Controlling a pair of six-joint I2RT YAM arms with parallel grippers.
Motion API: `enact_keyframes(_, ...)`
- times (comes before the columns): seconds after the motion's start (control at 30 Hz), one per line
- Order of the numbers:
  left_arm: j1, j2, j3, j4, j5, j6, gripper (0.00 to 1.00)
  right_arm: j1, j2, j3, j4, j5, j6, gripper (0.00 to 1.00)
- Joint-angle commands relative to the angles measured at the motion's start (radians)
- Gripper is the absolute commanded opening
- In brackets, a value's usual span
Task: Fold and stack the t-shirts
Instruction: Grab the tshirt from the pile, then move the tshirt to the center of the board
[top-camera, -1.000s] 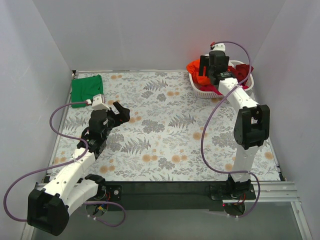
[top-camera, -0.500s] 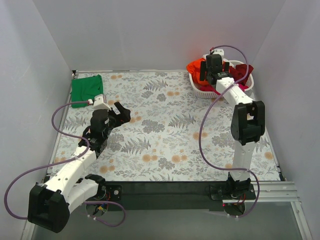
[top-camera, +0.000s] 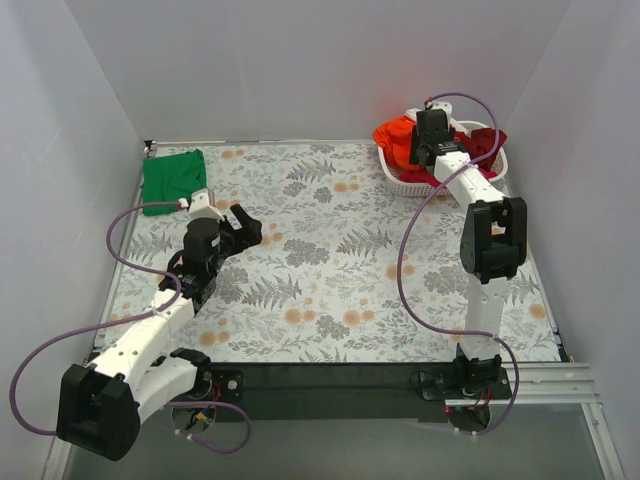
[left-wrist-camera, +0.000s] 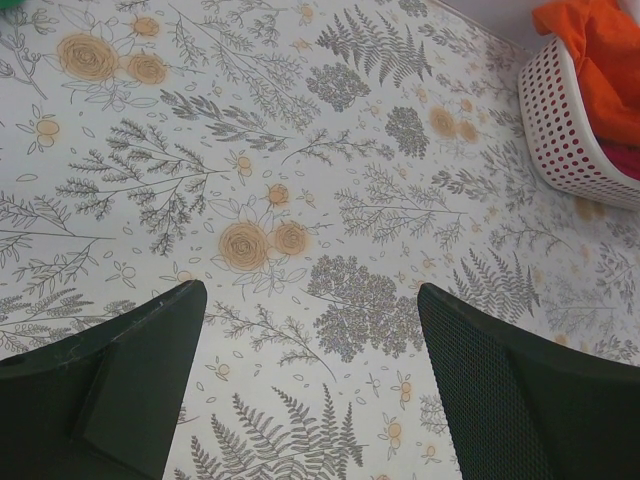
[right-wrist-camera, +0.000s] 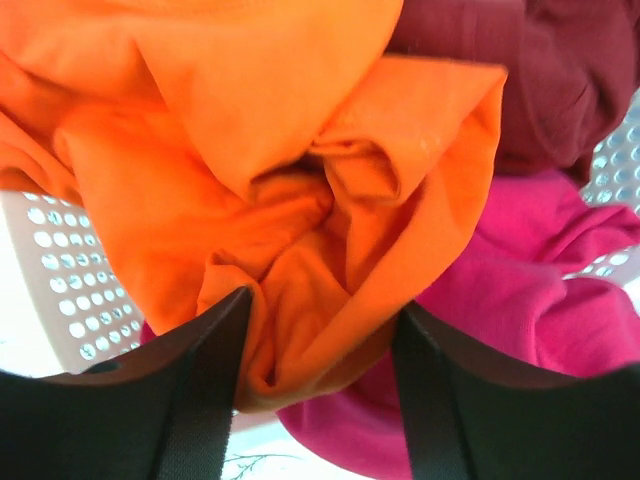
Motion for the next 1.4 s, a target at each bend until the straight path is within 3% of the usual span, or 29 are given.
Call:
enact_keyframes(0.0,-0.002,0.003,0.012,-0.005,-0.017,0.015,0.80,0.001,-0.033,0.063,0.017,0.007,-0.022,0.56)
enact_keyframes(0.13,-0.004,0.009,0.012,-0.005,-0.012,0.013,0.80,-0.001,-0.044,0.073,0.017,0.010,-0.035,0.63)
enact_keyframes(0.3,-0.002,0.007,0.012,-0.005,-0.006,0.015,0.80,-0.001,-0.013,0.080,0.013,-0.007,-0.038,0.51)
enact_keyframes(0.37,-0.004,-0.005,0.012,-0.005,-0.008,0.015,0.80,0.001,-0.007,0.079,0.005,-0.015,-0.033,0.43)
enact_keyframes(0.4,-0.004,-0.008,0.009,-0.006,-0.009,0.015,0.80,0.001,-0.007,0.076,0.004,-0.018,-0.027,0.24)
enact_keyframes(0.43,-0.002,-0.017,0.007,-0.005,-0.011,0.015,0.80,0.001,-0.008,0.076,0.004,-0.021,-0.027,0.12)
enact_keyframes(0.47,-0.004,-0.022,0.007,-0.005,-0.011,0.013,0.80,0.002,-0.013,0.076,0.005,-0.024,-0.024,0.03)
enact_keyframes(0.5,-0.002,-0.023,0.004,-0.005,-0.011,0.012,0.80,0.002,-0.023,0.076,0.007,-0.026,-0.024,0.01)
enact_keyframes(0.93,-0.002,-0.030,0.003,-0.003,0.000,0.009,0.80,0.025,-0.295,0.000,0.188,-0.032,-0.056,0.01)
enact_keyframes(1.37,-0.002,-0.051,0.001,-0.003,0.003,0.003,0.80,0.148,-0.568,-0.003,0.241,-0.334,-0.047,0.01)
